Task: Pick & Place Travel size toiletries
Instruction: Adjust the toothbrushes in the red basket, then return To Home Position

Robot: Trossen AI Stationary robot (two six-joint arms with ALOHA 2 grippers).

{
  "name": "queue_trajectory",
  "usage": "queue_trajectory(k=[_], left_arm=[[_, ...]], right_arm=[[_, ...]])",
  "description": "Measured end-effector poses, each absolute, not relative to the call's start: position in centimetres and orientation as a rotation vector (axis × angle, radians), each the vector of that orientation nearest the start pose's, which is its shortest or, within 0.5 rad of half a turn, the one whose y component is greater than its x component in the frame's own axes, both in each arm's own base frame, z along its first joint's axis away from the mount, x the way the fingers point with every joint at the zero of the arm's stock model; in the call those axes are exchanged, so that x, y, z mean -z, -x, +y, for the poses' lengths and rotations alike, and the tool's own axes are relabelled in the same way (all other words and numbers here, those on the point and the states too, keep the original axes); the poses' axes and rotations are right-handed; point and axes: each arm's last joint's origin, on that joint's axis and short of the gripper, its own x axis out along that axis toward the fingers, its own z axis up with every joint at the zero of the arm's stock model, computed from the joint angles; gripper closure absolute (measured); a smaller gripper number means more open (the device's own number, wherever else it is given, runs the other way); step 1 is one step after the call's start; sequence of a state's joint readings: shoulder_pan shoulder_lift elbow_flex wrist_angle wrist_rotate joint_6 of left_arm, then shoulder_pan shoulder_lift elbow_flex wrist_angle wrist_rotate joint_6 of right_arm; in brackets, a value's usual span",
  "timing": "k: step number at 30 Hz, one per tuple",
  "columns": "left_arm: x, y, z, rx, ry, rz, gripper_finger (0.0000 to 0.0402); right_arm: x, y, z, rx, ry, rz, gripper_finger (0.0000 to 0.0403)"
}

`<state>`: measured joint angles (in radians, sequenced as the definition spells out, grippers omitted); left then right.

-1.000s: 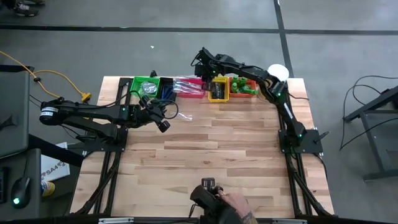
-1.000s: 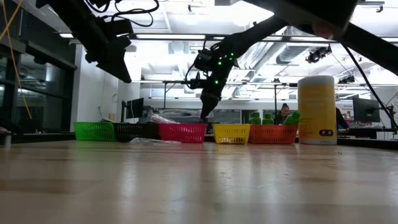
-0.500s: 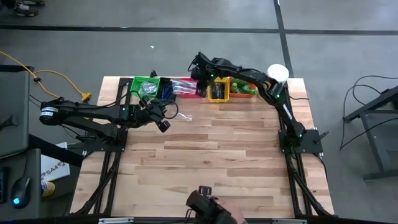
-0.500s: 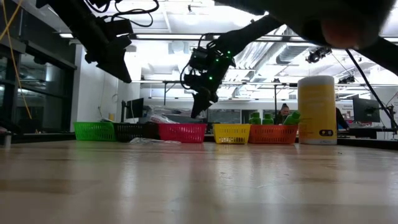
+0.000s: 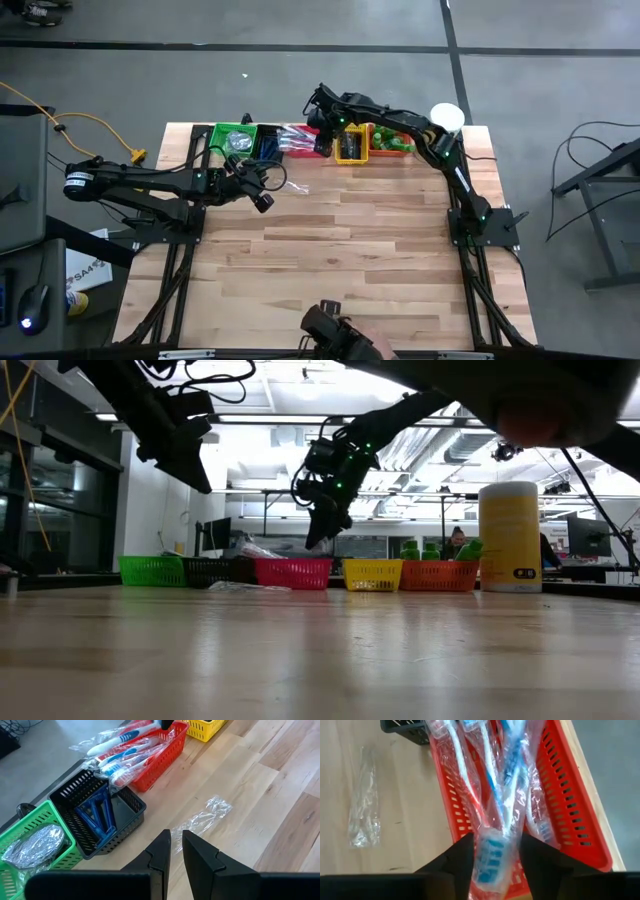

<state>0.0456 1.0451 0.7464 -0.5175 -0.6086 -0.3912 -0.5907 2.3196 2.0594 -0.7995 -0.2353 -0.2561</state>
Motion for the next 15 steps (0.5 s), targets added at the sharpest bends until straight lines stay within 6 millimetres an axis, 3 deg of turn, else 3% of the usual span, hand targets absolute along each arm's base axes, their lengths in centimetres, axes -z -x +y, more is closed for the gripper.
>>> queue_trajectory(k=[9,15], left_arm=[[-25.01,-20.06,2.57,-0.76,0.125,0.667,0.0353],[-24.96,-20.01,2.57,-0.761,0.122,0.674,0.0353]], right_arm=[[-20.75,-41.76,-27.38,0.225,-0.138,1.023,0.0172],[-21.31,-41.48,-27.38,0.274,-0.09,1.05,0.0155]])
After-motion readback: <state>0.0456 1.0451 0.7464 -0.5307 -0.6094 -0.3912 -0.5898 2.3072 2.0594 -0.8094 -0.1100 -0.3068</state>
